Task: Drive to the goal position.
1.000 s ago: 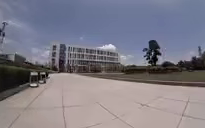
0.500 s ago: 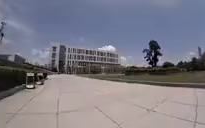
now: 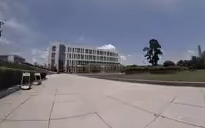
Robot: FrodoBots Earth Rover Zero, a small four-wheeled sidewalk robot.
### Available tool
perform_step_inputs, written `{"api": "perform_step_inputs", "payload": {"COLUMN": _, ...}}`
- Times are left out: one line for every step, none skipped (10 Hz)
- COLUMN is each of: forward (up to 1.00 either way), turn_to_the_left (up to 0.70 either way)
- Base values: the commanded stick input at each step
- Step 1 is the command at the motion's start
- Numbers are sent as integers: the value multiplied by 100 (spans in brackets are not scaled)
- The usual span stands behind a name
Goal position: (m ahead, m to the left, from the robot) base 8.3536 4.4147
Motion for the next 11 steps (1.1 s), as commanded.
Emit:
{"api": "perform_step_inputs", "payload": {"forward": 50, "turn_to_the_left": 0}}
{"api": "perform_step_inputs", "payload": {"forward": 50, "turn_to_the_left": 0}}
{"api": "perform_step_inputs", "payload": {"forward": 50, "turn_to_the_left": 0}}
{"api": "perform_step_inputs", "payload": {"forward": 50, "turn_to_the_left": 0}}
{"api": "perform_step_inputs", "payload": {"forward": 50, "turn_to_the_left": 0}}
{"api": "perform_step_inputs", "payload": {"forward": 50, "turn_to_the_left": 0}}
{"api": "perform_step_inputs", "payload": {"forward": 50, "turn_to_the_left": 0}}
{"api": "perform_step_inputs", "payload": {"forward": 50, "turn_to_the_left": 0}}
{"api": "perform_step_inputs", "payload": {"forward": 50, "turn_to_the_left": 0}}
{"api": "perform_step_inputs", "payload": {"forward": 50, "turn_to_the_left": 0}}
{"api": "perform_step_inputs", "payload": {"forward": 50, "turn_to_the_left": 0}}
